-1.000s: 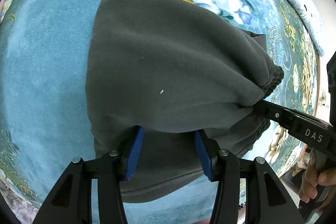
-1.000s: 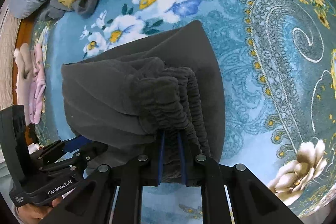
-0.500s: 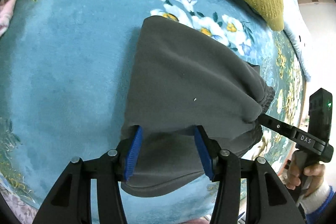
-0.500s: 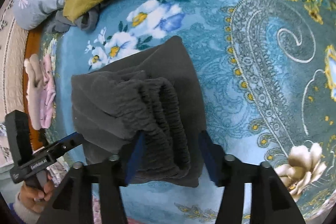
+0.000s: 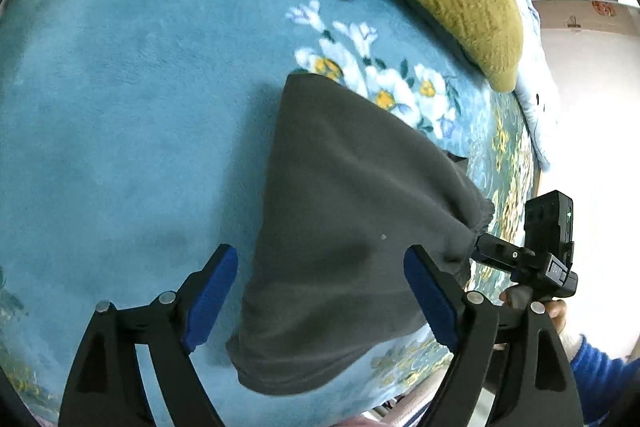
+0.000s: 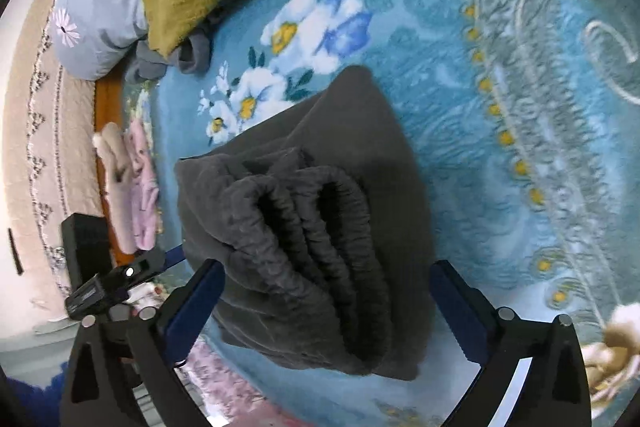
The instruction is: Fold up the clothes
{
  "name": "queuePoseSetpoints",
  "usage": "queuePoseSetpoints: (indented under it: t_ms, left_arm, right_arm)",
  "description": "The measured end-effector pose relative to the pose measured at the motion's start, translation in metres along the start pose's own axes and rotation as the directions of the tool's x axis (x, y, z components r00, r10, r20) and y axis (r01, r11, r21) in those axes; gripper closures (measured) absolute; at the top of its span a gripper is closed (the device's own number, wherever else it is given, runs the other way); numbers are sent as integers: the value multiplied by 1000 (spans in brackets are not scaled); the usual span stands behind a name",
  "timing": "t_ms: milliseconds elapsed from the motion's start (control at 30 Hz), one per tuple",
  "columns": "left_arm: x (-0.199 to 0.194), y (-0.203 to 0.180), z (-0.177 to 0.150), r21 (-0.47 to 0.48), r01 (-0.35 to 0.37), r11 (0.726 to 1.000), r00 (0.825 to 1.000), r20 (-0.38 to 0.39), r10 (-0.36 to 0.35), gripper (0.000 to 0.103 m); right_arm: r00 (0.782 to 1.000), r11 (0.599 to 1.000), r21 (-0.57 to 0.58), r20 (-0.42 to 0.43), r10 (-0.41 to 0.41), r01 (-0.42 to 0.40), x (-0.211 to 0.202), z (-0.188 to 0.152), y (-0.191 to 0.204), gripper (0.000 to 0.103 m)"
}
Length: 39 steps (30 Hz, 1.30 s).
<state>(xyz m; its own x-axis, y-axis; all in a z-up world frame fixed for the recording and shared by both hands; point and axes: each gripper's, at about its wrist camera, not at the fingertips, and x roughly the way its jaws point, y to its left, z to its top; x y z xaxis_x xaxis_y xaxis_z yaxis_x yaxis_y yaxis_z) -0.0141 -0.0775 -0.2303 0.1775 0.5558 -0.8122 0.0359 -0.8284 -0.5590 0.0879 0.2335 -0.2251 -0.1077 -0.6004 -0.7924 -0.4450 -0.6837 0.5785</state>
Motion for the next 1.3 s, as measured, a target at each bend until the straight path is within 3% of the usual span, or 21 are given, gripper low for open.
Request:
queuePoseSetpoints:
  t_ms: [300, 467, 800, 1100, 1300]
  left_arm:
    - [34, -3, 14, 66, 75, 995, 990, -126, -66, 17]
    - [54, 2, 17, 29, 87, 996, 980, -180, -81, 13]
    - [59, 1, 14, 46, 124, 991, 976, -184, -113, 6]
    - [56, -11, 8, 33, 51, 998, 989, -141, -46, 6]
    - [48, -27, 3, 72, -6, 997, 995, -96, 13, 10]
  right_arm:
    - [1000, 999, -46, -9, 22, -22, 17, 13, -7, 0]
    - [997, 997, -55, -44, 58, -61, 19, 16, -11, 0]
    - [991, 989, -84, -76, 114, -120, 23, 17, -14, 0]
    - [994, 993, -65, -53, 95, -98, 25, 16, -13, 0]
    - [997, 991, -126, -74, 37, -47, 32, 14, 8, 0]
